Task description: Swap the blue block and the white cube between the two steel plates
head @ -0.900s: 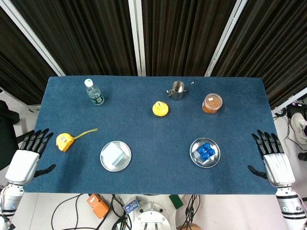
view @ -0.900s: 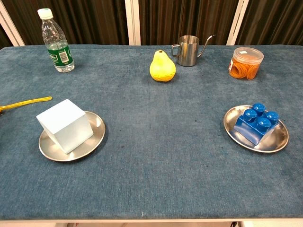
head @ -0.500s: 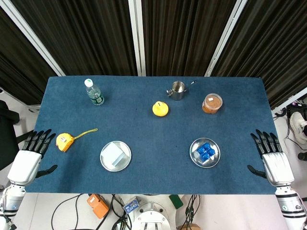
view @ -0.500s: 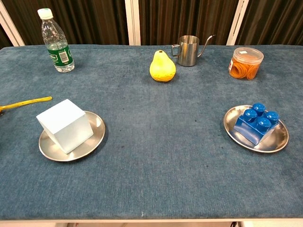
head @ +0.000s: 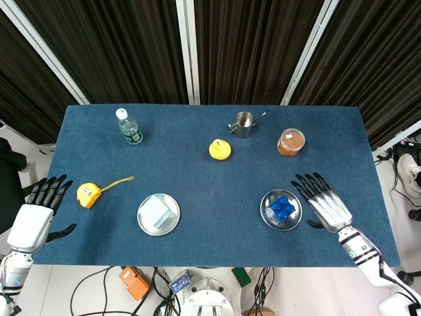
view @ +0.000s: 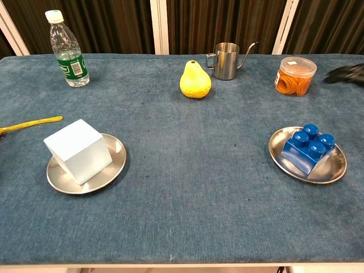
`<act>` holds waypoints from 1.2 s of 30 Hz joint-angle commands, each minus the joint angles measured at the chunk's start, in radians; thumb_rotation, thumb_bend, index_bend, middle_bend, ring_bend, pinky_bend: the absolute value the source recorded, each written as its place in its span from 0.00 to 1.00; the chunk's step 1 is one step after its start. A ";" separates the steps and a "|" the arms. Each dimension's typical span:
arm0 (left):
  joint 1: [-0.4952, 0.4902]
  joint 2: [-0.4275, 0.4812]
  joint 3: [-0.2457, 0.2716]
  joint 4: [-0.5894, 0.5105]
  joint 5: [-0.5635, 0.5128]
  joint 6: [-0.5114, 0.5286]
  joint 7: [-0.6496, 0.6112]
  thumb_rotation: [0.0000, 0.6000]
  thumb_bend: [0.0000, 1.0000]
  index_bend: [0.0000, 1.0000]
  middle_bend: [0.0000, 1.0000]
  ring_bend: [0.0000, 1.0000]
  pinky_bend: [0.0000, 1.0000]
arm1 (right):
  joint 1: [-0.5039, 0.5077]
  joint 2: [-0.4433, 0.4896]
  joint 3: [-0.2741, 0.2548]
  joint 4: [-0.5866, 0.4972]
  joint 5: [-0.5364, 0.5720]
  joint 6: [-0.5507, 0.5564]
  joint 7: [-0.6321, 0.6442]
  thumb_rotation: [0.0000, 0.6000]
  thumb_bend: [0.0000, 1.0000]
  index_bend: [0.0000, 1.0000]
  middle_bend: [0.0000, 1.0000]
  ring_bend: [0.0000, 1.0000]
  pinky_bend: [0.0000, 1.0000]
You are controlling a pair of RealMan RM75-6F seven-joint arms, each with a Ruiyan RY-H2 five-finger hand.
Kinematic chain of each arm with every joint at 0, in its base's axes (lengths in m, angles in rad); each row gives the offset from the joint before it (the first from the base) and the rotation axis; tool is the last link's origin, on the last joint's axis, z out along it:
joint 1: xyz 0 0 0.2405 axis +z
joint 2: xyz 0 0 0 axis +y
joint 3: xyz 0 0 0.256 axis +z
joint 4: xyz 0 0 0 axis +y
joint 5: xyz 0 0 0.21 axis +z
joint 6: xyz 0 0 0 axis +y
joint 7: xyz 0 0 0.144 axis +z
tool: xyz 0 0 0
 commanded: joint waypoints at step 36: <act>0.016 0.010 -0.008 -0.001 0.006 0.042 -0.032 1.00 0.07 0.04 0.00 0.00 0.00 | 0.143 -0.145 -0.002 0.094 0.010 -0.016 0.007 1.00 0.48 0.71 0.50 0.39 0.29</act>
